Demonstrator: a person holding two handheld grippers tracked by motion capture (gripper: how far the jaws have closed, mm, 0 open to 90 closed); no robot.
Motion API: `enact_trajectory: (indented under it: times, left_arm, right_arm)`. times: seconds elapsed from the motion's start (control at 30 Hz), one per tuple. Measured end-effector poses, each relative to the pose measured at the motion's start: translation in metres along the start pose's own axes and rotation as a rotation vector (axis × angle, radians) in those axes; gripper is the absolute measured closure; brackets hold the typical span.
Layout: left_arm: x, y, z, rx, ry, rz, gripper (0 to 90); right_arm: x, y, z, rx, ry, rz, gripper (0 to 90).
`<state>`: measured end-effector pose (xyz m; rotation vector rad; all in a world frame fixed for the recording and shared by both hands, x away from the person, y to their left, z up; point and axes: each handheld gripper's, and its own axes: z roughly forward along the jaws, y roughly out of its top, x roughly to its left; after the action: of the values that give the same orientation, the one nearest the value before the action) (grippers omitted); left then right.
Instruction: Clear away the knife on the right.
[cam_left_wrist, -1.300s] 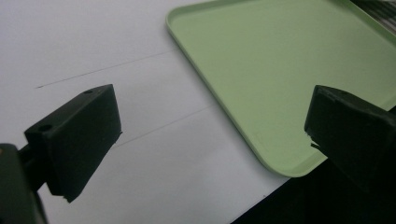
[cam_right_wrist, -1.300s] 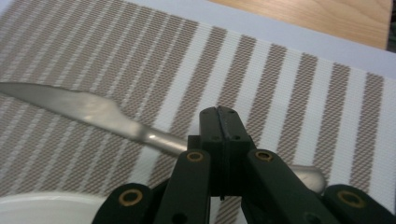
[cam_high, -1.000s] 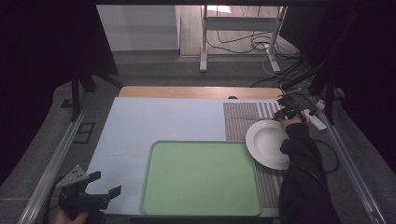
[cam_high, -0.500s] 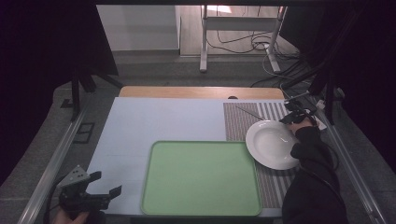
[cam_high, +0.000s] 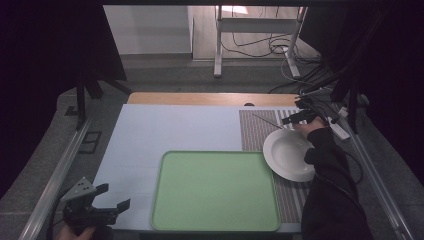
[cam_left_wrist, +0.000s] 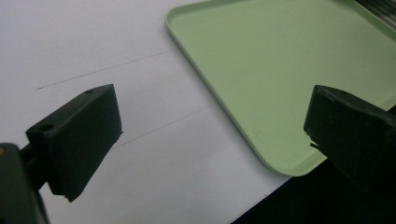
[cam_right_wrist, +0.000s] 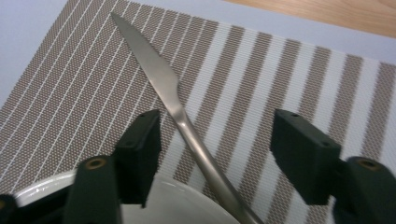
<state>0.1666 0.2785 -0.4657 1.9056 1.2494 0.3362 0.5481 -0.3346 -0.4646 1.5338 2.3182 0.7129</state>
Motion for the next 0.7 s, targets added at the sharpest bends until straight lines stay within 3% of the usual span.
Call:
enact_trajectory:
  times: [0.1,0.17,0.4,0.57,0.7]
  left_arm:
    - [0.0,0.0,0.0,0.0,0.0,0.0,4.0]
    - [0.0,0.0,0.0,-0.001,-0.001,-0.001,4.0]
    - [0.0,0.0,0.0,-0.002,-0.001,-0.002,4.0]
    - [0.0,0.0,0.0,-0.001,0.0,0.0,4.0]
    - [0.0,0.0,0.0,0.001,0.003,0.002,4.1]
  right_arm:
    - [0.005,0.002,0.012,0.036,-0.014,0.004,10.2]
    - [0.006,0.002,0.019,0.048,-0.03,0.007,3.4]
    - [0.003,-0.001,0.04,0.116,-0.075,-0.006,1.7]
    - [-0.003,-0.004,0.042,0.121,-0.101,-0.013,14.2]
    - [-0.005,-0.005,0.032,0.127,-0.071,-0.062,45.2]
